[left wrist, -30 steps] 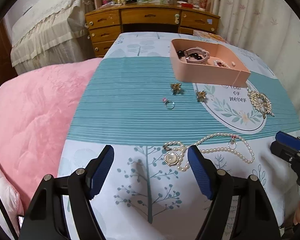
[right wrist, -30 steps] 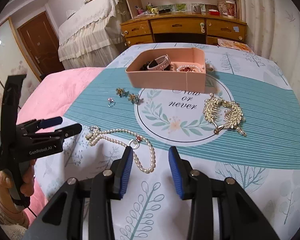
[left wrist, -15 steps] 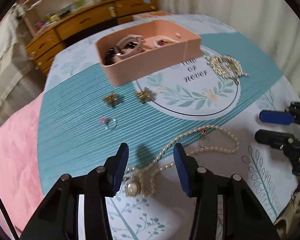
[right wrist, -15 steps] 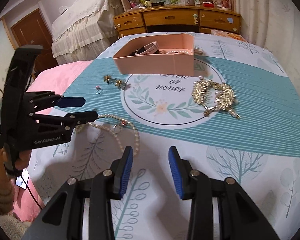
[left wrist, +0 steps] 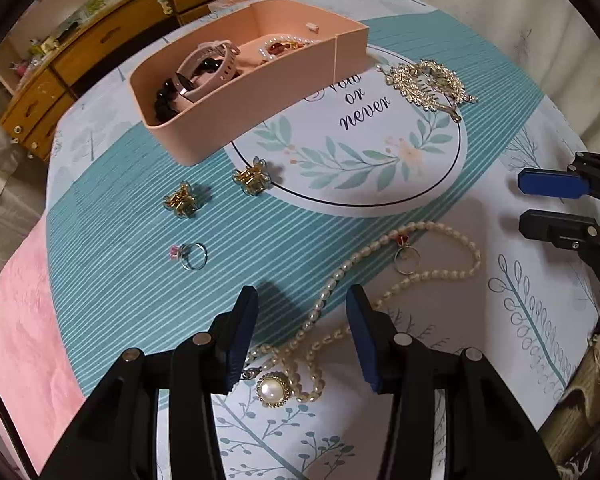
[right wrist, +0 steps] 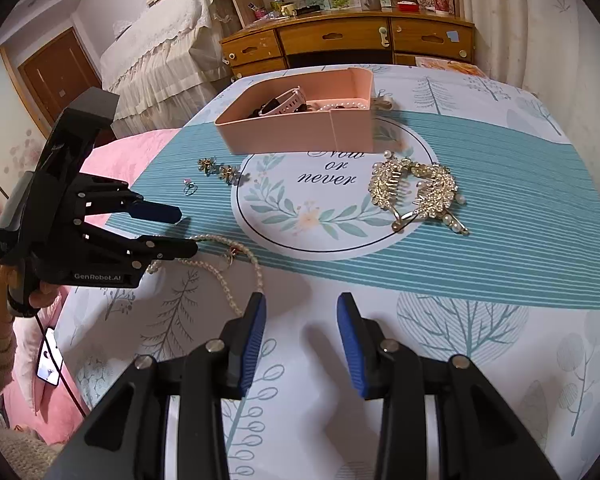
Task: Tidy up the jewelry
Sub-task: 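Move the left tool to the pearl necklace while the right tool approaches the gold hair comb, then grasp the gold hair comb with the right tool while the left tool closes on the pearl necklace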
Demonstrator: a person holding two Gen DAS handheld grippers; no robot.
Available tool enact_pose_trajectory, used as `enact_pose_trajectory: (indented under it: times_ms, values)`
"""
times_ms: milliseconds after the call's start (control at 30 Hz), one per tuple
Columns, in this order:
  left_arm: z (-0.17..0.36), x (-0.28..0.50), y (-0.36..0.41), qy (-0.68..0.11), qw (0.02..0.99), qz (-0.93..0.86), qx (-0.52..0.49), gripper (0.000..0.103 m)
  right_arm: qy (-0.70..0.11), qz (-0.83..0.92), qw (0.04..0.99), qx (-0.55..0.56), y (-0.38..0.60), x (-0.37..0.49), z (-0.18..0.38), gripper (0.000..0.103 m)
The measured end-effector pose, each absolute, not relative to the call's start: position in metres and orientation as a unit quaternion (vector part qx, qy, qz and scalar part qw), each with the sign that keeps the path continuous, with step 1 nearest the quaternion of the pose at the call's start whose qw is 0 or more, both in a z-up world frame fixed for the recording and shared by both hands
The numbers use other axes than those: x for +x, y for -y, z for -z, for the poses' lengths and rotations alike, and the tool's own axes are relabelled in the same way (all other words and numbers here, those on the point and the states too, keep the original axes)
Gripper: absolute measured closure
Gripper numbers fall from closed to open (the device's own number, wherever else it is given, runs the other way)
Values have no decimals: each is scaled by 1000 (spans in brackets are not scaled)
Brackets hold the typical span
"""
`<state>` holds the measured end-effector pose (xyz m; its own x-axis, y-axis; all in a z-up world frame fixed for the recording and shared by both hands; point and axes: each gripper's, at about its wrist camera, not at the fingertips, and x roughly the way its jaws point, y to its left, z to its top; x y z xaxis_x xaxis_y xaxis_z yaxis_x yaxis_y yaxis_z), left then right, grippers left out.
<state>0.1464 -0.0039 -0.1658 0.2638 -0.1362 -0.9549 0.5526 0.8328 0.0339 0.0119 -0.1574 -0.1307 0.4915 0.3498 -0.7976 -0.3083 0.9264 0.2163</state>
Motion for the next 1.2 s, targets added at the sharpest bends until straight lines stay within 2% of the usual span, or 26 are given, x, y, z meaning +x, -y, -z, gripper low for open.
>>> enact_pose_trajectory:
  times_ms: [100, 167, 200, 233, 267, 333, 567, 767, 967, 1200]
  values:
    - [167, 156, 1, -587, 758, 229, 168, 61, -469, -190, 862, 25, 158, 12, 132, 66]
    - [166, 157, 5, -595, 750, 230, 175, 66, -469, -189, 862, 26, 158, 11, 132, 66]
    - [165, 158, 7, -599, 746, 232, 178, 75, -469, -189, 862, 27, 158, 11, 132, 66]
    - [164, 156, 10, -602, 741, 236, 182, 89, -469, -188, 863, 28, 159, 11, 132, 66]
    - [164, 154, 14, -607, 735, 239, 186, 95, -468, -187, 863, 30, 160, 11, 131, 66]
    - [163, 150, 19, -608, 733, 234, 196, 100, -467, -184, 864, 33, 162, 12, 131, 66]
    - [153, 147, 10, -612, 756, 183, 142, 101, -452, -155, 877, 43, 184, 18, 120, 66]
    - [112, 139, -13, -573, 798, 181, 48, 101, -448, -105, 884, 80, 233, 43, 112, 66]
    - [86, 135, -20, -544, 818, 185, -27, 101, -470, -86, 870, 120, 258, 80, 114, 66]
    - [58, 131, -16, -512, 837, 185, -63, 101, -508, -83, 842, 160, 253, 121, 129, 66]
